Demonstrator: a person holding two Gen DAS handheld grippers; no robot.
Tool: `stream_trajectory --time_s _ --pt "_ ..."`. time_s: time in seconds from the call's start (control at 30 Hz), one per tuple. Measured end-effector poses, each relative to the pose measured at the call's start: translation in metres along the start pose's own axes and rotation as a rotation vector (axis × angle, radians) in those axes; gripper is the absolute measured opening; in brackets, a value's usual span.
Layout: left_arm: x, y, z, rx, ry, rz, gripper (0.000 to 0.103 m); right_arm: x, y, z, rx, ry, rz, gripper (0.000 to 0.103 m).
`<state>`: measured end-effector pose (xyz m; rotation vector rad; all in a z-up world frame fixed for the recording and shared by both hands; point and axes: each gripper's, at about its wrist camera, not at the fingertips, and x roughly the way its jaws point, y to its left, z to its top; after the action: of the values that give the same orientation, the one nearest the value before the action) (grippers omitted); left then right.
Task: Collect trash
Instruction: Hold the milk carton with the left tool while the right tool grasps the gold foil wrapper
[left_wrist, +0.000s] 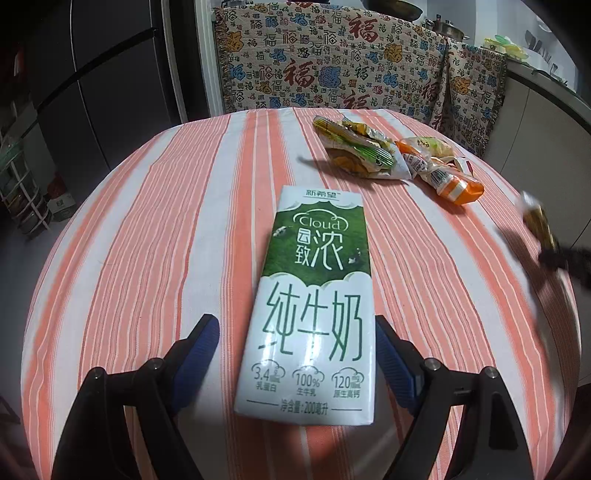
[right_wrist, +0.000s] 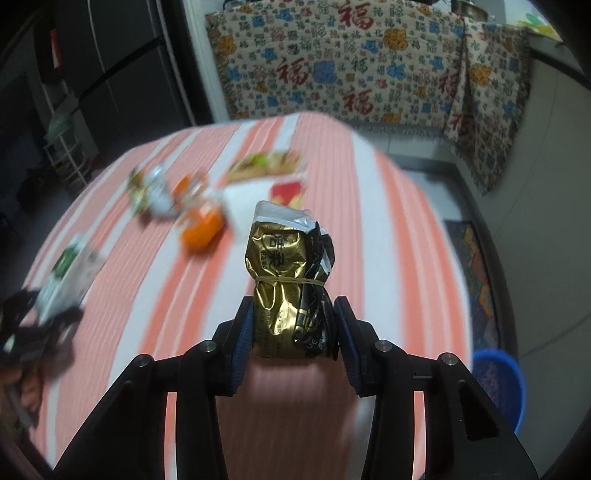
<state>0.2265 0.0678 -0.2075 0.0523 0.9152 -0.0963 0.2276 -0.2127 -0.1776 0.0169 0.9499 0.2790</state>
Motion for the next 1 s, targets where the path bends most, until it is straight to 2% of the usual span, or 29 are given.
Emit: stream_trajectory --time_s 0.1,0.17,0.23,0.4,0.67,0.77,0.83,1.0 --pt "0.000 0.000 0.000 0.000 0.000 0.000 0.085 0.005 0.029 -0.027 -0.032 0.017 0.035 0.053" --pt "0.000 0.000 0.000 0.000 0.000 0.001 0.085 0.008 0.047 -0.032 -0.099 -0.012 0.000 0.069" --pt "0.000 0.000 0.000 0.000 0.000 0.000 0.085 0.015 0.057 -0.031 -0.130 -0.004 -0.007 0.085" --pt "0.000 0.000 0.000 0.000 0.000 0.000 0.085 0.029 0.063 -0.022 -0.146 0.019 -0.029 0.101" --pt "0.000 0.000 0.000 0.000 0.000 0.000 0.085 0.029 0.064 -0.024 -0.141 0.021 -0.027 0.103" --pt "-0.001 0.002 0.000 0.014 0.006 -0.019 0.084 0.019 0.051 -0.024 -0.096 0.021 0.071 0.101" --pt "-0.003 0.002 0.002 0.044 0.030 -0.049 0.084 0.009 0.038 -0.020 -0.056 0.031 0.135 0.092" --pt "-0.009 0.007 0.014 0.058 0.062 -0.088 0.084 -0.005 0.036 -0.011 -0.110 0.047 0.165 0.092"
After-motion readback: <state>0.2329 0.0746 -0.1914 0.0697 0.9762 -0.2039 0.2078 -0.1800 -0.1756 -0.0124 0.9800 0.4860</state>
